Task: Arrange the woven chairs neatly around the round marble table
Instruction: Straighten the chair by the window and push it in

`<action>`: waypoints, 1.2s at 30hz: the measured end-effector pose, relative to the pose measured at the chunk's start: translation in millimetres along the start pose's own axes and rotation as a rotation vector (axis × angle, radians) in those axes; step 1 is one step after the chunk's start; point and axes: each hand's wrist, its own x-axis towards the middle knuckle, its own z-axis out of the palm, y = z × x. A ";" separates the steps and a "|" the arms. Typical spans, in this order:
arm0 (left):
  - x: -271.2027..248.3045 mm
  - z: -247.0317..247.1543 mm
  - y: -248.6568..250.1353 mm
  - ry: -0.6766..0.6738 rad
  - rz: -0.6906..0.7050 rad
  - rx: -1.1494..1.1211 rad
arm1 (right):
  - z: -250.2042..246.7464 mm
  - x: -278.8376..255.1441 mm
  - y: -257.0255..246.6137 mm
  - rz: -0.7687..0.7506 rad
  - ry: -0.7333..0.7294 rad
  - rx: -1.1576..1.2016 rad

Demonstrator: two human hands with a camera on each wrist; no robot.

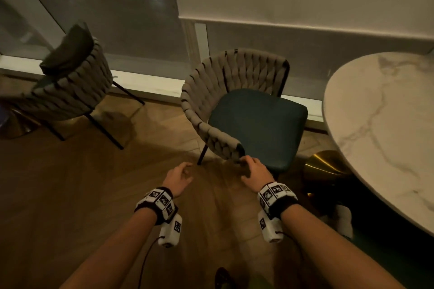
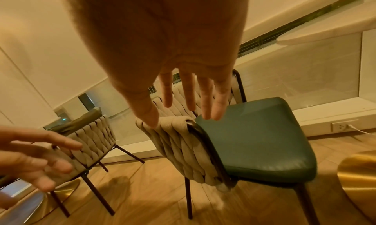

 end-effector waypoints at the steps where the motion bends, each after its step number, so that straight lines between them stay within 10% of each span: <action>1: 19.7 -11.9 -0.3 0.005 0.005 0.002 | -0.4 15.6 -8.6 -0.009 0.005 0.012; 13: 287.2 -103.4 25.3 0.162 -0.106 -0.114 | 21.9 204.6 -26.2 -0.125 -0.116 -0.215; 21: 408.4 -116.5 35.6 0.189 -0.060 -0.109 | 45.0 233.4 -27.9 -0.209 -0.147 -0.263; 36: 411.1 -86.2 48.8 0.032 0.023 -0.160 | -15.1 220.2 35.7 -0.218 -0.246 -0.474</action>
